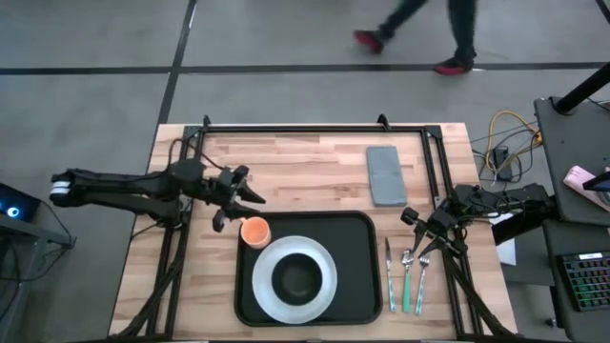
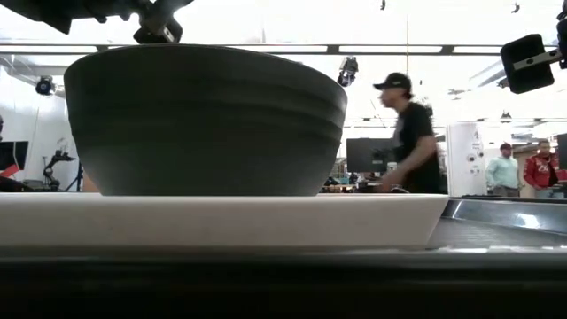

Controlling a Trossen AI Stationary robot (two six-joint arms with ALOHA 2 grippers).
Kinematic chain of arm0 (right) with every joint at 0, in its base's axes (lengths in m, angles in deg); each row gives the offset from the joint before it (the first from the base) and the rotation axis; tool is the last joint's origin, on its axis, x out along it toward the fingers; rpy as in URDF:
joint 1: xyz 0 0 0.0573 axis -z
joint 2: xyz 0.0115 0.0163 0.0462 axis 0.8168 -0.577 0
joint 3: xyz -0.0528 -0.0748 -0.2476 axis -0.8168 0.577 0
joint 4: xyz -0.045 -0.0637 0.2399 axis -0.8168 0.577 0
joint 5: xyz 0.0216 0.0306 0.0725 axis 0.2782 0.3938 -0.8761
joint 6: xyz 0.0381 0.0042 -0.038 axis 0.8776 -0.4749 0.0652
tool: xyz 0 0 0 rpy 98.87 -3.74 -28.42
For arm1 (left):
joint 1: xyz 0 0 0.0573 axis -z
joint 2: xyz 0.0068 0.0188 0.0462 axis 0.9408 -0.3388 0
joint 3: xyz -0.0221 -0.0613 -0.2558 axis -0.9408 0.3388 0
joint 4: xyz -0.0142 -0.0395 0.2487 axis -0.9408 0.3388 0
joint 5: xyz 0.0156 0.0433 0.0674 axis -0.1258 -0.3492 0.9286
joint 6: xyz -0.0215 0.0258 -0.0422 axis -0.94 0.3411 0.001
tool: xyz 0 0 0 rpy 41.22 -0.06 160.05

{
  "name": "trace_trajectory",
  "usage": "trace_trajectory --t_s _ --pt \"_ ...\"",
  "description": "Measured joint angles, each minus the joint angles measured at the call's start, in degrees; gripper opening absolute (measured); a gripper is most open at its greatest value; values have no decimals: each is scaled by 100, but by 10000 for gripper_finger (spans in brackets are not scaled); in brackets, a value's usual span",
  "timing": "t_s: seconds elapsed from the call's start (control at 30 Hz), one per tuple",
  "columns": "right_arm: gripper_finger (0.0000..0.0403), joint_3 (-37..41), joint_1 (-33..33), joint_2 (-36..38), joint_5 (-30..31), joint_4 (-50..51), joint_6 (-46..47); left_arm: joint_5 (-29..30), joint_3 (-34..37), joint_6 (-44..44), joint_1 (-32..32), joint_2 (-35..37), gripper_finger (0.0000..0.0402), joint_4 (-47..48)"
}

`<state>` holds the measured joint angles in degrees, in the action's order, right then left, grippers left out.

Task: Set up tray
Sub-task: Put the gray napkin to the right of the white plate on the black tray

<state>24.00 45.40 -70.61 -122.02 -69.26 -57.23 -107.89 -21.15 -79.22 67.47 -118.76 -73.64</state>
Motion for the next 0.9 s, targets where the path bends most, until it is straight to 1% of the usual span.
trace_trajectory --t_s 0.2,0.37,0.53,0.8,0.9 --pt "74 0 -1 0 0 1 -1 0 184 73 0 394 151 28" --pt "80 -2 1 0 -2 1 -2 4 456 38 2 869 151 53" --pt "76 0 -1 0 -1 -2 -2 12 660 24 2 1407 151 41" --pt "69 0 2 0 0 -1 0 407 996 21 2 2253 151 83" --pt "72 0 0 0 0 -1 -101 710 1145 19 2 2545 151 52"
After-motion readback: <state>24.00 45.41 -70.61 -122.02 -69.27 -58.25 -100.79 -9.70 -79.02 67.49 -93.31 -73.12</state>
